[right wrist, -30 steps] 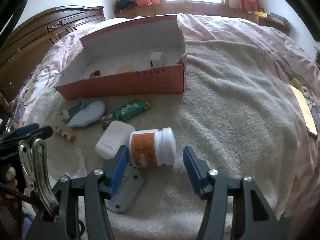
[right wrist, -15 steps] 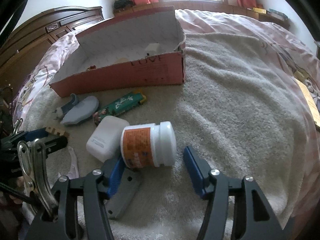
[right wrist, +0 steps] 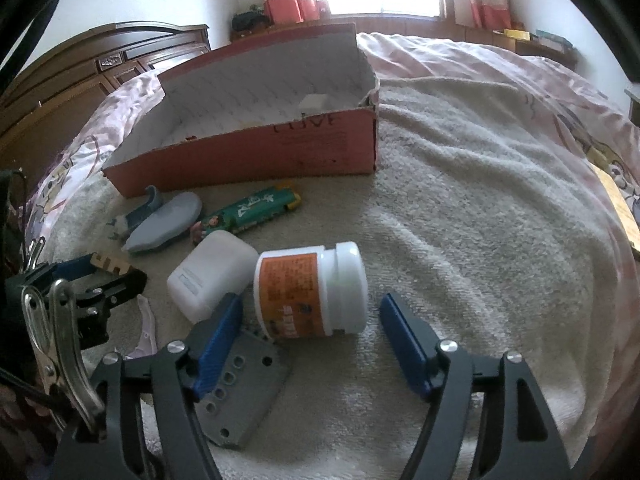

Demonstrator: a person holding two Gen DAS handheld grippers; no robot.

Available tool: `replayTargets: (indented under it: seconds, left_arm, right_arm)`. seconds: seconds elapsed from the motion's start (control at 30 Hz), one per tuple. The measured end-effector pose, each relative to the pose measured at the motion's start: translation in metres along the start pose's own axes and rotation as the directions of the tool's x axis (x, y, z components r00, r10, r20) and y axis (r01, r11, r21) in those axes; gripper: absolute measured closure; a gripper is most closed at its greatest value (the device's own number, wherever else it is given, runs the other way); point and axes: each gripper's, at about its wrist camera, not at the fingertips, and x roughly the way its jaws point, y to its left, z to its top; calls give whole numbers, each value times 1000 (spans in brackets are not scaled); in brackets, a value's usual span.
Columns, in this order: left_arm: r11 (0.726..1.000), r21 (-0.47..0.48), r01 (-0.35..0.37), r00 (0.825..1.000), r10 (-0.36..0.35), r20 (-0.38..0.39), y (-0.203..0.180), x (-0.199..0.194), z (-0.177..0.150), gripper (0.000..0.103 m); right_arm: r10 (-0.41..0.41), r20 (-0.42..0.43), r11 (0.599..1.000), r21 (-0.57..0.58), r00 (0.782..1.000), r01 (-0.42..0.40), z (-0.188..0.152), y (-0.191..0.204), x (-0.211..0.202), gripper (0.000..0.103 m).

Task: Organize rigid objects
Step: 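Grasp the notched wooden block with the left gripper while the right grasps the orange-labelled white jar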

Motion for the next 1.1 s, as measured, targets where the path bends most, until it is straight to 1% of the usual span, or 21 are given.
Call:
replayTargets:
  seconds: [0.23,0.33,0.43,0.47,0.6,0.7,0.73,0.77,0.8,0.87,0.93,1.0,1.03,1.1]
  left_arm:
    - [1000,0,-9,1000,9,18,0,1,-3,14]
    - [1000,-7,-14,1000,14,14,-1,2,-2,13]
    - [1000,-9,-18,1000,18,17,-1,1,-3,13]
    - [1000,-10,-18,1000,18,21,-1,1,-4,13]
    - [1000,-11,-20,999,20,33,-1,-1,-6,13]
    - [1000,-6,-28,999,28,39,-2,-3,-7,15]
    - [1000,-3,-29,999,29,41,-3,-3,-7,18]
    - [1000,1,-31,998,31,47,-4,-5,-7,23]
    - [999,7,-37,998,37,53,-5,-6,-8,25]
    - [999,22,-49,997,48,57,-7,-8,-8,25]
    - [999,23,-45,997,44,58,-7,-10,-8,25]
    - [999,19,-39,998,38,57,-6,-11,-8,25]
    - [999,17,-36,998,35,57,-5,-12,-8,25]
    - [999,14,-29,998,28,58,-5,-15,-9,25]
  right_arm:
    - [-7,29,1000,-4,1000,7,-4,0,0,27]
    - [-4,34,1000,-2,999,4,-5,0,0,27]
    - [9,43,1000,-7,999,-9,-7,0,0,22]
    - [19,46,1000,-12,999,-19,-8,0,0,18]
    - [4,46,999,-32,999,-3,-10,4,0,16]
    - [6,52,1000,-29,999,-5,-10,3,-1,17]
    - [6,54,1000,-29,999,-4,-10,3,-1,17]
    - [3,56,1000,-29,998,-2,-11,3,-1,18]
    - [-6,59,1000,-27,998,7,-11,2,-2,21]
    - [-17,63,1000,-22,998,19,-11,2,-3,25]
    - [-28,68,999,-15,997,30,-11,0,-4,30]
    - [-40,72,999,-5,997,41,-12,-2,-5,39]
    - [-48,74,999,0,996,48,-12,-3,-6,41]
    - [-59,78,998,9,995,59,-12,-5,-7,51]
